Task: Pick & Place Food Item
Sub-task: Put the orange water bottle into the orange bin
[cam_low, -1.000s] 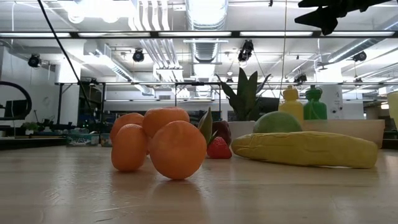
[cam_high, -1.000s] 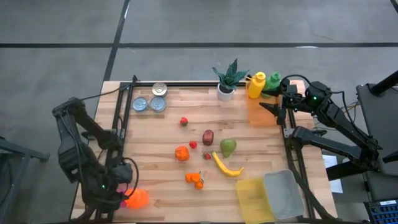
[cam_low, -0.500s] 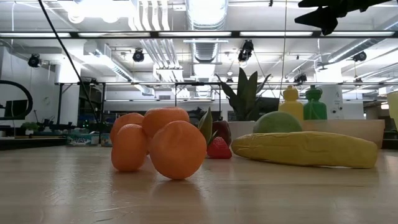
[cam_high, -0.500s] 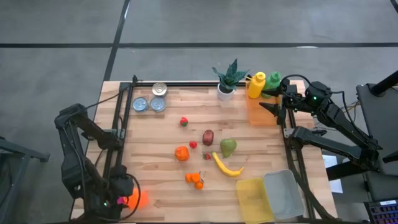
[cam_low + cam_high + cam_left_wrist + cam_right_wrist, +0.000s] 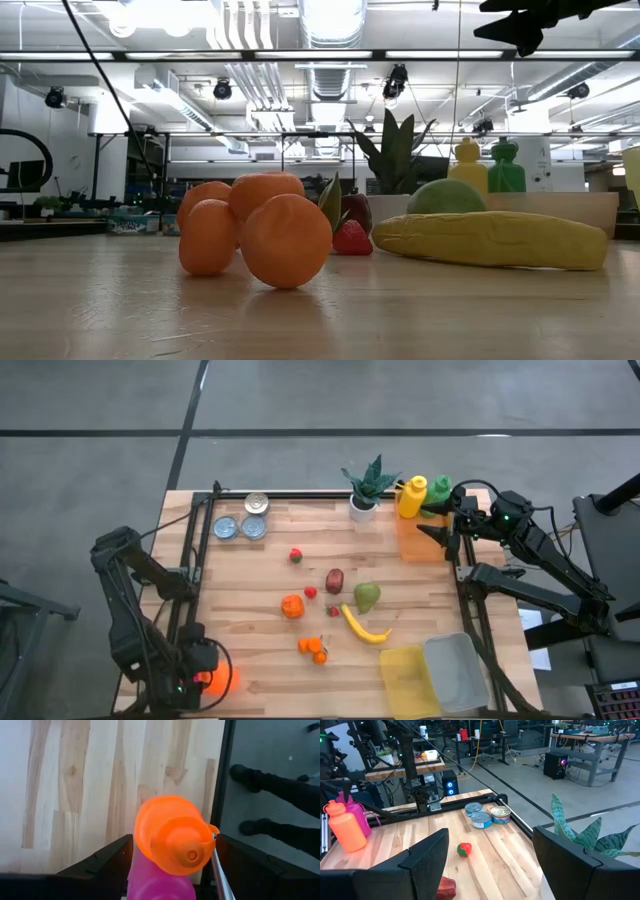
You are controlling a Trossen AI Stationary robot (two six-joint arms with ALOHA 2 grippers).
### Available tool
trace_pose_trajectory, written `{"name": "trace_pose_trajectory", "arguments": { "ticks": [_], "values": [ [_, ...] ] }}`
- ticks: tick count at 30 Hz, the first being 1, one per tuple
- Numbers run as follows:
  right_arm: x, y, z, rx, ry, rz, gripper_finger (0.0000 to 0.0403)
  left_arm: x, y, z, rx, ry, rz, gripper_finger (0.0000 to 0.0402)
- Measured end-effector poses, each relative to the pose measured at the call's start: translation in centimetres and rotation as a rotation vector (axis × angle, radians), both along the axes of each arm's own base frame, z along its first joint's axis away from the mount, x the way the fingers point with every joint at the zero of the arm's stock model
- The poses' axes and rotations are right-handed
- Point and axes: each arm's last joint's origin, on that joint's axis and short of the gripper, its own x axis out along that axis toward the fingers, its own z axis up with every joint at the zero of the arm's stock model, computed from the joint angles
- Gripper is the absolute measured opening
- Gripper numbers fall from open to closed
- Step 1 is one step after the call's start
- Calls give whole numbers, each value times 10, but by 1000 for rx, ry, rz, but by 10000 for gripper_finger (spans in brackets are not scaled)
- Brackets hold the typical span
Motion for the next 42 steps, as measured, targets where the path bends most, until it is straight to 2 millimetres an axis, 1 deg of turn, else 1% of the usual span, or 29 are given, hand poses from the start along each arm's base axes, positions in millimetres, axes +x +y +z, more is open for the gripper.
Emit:
{"name": "trace_pose_trajectory", "arguments": {
  "ticks": [18, 22, 28, 31, 34, 37, 42],
  "values": [
    [0, 0, 0, 0, 0, 0, 286, 0, 0, -2, 3, 2, -1, 286],
    [0, 0, 0, 0, 0, 0, 286, 0, 0, -2, -12, 5, 42, 286],
    [0, 0, 0, 0, 0, 0, 286, -2, 3, 4, -38, -11, 36, 286],
    [0, 0, 0, 0, 0, 0, 286, -3, 6, 14, -49, -46, -57, 286],
    [0, 0, 0, 0, 0, -1, 286, -5, 8, 23, -22, -106, -268, 286],
    [0, 0, 0, 0, 0, 0, 286, -7, 5, 25, 2, -157, -445, 286],
    [0, 0, 0, 0, 0, 0, 286, -9, -2, 21, 22, -154, -526, 286]
  ]
}}
